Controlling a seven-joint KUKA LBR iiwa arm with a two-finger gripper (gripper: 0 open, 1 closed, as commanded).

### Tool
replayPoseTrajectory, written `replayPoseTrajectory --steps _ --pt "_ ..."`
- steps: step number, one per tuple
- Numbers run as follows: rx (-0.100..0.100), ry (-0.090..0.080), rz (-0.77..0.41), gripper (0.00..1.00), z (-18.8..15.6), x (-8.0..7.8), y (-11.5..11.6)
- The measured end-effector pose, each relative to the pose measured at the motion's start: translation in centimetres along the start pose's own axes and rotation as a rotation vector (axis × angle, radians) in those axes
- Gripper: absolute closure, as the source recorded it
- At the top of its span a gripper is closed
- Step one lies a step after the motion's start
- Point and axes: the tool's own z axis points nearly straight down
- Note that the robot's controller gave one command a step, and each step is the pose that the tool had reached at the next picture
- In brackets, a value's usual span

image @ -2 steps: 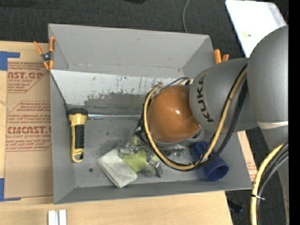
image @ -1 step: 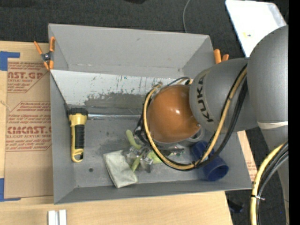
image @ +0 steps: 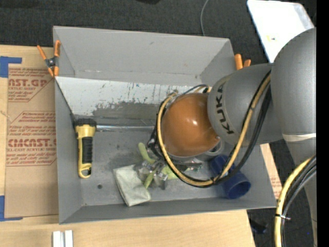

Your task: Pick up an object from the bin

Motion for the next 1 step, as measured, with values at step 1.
replayPoseTrajectory --steps 1 --pt "-0.003 0.004 -0.082 1.0 -7.04 -0.1 0.46"
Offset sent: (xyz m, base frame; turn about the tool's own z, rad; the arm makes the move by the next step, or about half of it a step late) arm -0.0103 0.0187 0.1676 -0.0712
